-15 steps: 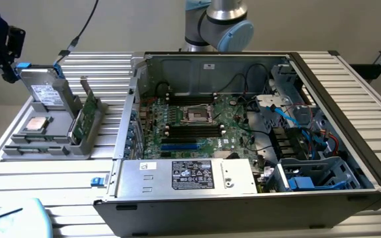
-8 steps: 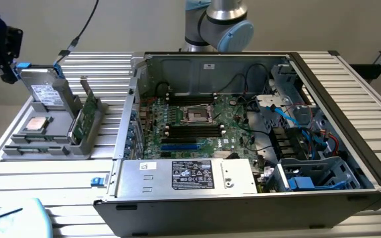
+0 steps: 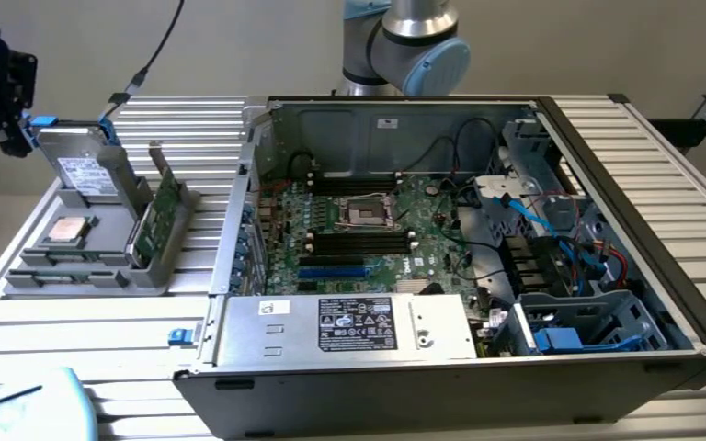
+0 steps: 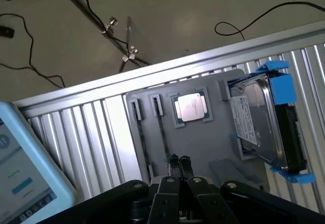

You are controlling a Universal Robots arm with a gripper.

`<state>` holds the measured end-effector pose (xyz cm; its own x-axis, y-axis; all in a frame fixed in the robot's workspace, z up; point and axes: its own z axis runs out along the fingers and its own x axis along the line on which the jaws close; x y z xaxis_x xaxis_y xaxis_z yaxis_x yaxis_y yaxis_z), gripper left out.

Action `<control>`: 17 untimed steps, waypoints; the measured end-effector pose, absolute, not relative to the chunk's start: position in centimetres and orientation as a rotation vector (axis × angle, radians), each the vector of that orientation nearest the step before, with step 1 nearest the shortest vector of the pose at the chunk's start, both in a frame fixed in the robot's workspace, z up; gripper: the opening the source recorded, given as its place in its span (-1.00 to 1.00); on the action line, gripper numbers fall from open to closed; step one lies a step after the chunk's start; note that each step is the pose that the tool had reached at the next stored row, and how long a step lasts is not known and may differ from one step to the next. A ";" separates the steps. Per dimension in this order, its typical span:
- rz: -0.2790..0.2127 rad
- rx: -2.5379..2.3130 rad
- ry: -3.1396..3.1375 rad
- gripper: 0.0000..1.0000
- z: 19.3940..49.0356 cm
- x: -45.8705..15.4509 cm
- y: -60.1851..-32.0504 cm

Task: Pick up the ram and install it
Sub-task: 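Pick up the ram and move it above insertion slot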

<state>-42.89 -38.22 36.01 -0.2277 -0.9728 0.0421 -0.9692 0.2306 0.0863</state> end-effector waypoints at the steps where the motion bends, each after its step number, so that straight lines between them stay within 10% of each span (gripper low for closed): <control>1: -0.064 1.915 -2.378 -0.79 36.0 -42.9 -38.2; 17: -0.061 2.069 -2.230 -0.79 35.6 -43.3 -38.2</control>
<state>-43.30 -38.23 35.64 -0.0723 -0.9964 0.0454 -0.9924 0.0764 0.0966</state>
